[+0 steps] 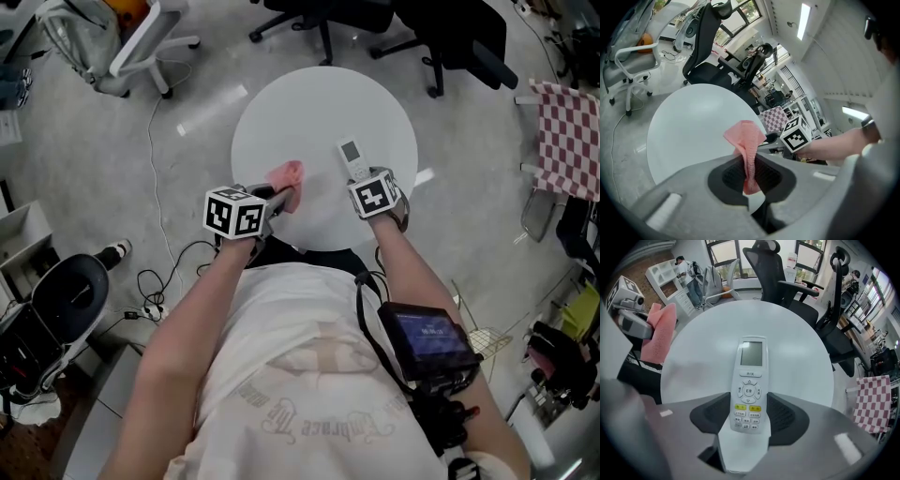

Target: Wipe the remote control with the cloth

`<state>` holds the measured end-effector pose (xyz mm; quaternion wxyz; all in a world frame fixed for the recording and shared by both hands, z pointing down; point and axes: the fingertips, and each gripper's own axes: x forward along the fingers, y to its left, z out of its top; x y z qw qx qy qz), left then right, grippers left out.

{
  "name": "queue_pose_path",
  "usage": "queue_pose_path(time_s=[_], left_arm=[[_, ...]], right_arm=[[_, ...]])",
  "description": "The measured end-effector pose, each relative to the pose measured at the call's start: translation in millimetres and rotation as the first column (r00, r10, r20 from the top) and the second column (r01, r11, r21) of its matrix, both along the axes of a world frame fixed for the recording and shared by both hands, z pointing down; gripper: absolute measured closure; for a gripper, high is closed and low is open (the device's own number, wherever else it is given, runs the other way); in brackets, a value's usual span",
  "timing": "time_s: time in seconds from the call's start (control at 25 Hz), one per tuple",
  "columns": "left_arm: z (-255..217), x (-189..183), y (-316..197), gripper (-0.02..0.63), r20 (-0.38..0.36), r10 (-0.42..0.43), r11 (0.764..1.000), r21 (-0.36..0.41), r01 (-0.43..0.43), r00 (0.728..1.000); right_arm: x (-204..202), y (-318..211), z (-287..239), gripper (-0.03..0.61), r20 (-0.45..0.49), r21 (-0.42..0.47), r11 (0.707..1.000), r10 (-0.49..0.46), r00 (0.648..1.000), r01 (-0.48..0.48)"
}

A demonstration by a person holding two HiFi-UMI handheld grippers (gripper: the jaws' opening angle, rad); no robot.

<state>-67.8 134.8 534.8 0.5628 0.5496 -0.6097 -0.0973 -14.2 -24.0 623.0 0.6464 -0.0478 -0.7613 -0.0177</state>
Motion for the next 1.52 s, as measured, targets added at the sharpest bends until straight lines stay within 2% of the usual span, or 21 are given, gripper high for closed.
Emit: queue_pose_path(time_s=[0.08,0.2,0.28,0.36,0.44,0.52,0.68,0.8,0.88,0.96,1.04,1.12,1.24,1.36,1.52], left_arm=[[-1,2,3,0.595,-0.001,0.003,1.0,0.0,-0.003,1.0],[-2,2,8,0.594,-0.008,-0.003,1.0,0.004,0.003,1.0],[-2,1,12,0.594,-0.016,-0.014,1.0,0.005,0.014,1.0],[-2,0,13,0.594,-0.028,-0.024,1.0,0.008,0.024,0.999],[-2,1,10,0.594,-0.044,-0.029,0.999,0.019,0.03,0.999],[-4,3,5,0.594,-0.062,-0.03,0.999,0.035,0.032,0.998],[-22,12,-12,0.594,-0.128,-0.028,0.992,0.119,0.043,0.991],[-48,21,-31,0.594,-0.225,-0.007,0.966,0.251,0.065,0.974],[-62,27,-40,0.594,-0.263,0.015,0.949,0.306,0.069,0.965],[-71,34,-46,0.594,-0.274,0.04,0.941,0.334,0.056,0.961],[-86,42,-51,0.594,-0.296,0.072,0.924,0.379,0.047,0.953],[-102,47,-55,0.594,-0.329,0.105,0.897,0.438,0.054,0.939],[-117,48,-56,0.595,-0.364,0.129,0.863,0.499,0.076,0.922],[-123,46,-55,0.594,-0.37,0.132,0.853,0.515,0.085,0.92],[-125,43,-53,0.594,-0.363,0.114,0.851,0.516,0.098,0.925]], right_arm=[[5,1,2,0.331,0.013,-0.035,0.999,0.033,0.999,-0.033],[15,2,-2,0.336,0.04,-0.125,0.982,0.148,0.988,-0.142],[18,5,-8,0.337,0.064,-0.202,0.957,0.226,0.972,-0.209],[20,9,-15,0.339,0.087,-0.295,0.917,0.306,0.948,-0.268],[19,13,-25,0.341,0.117,-0.403,0.859,0.39,0.914,-0.315],[12,21,-41,0.342,0.163,-0.535,0.785,0.458,0.874,-0.312],[-6,44,-103,0.342,0.282,-0.777,0.614,0.535,0.796,-0.137],[-15,52,-148,0.342,0.334,-0.865,0.502,0.583,0.741,-0.005],[-18,54,-170,0.342,0.351,-0.894,0.445,0.607,0.713,0.061],[-20,54,-187,0.342,0.365,-0.909,0.401,0.628,0.687,0.117],[-21,54,-201,0.342,0.377,-0.915,0.371,0.643,0.666,0.16],[-23,54,-211,0.342,0.388,-0.916,0.35,0.653,0.651,0.195],[-27,56,-220,0.344,0.393,-0.918,0.321,0.659,0.641,0.233],[-28,61,-225,0.344,0.4,-0.916,0.3,0.65,0.646,0.265],[-27,67,-229,0.344,0.413,-0.911,0.292,0.63,0.658,0.292]])
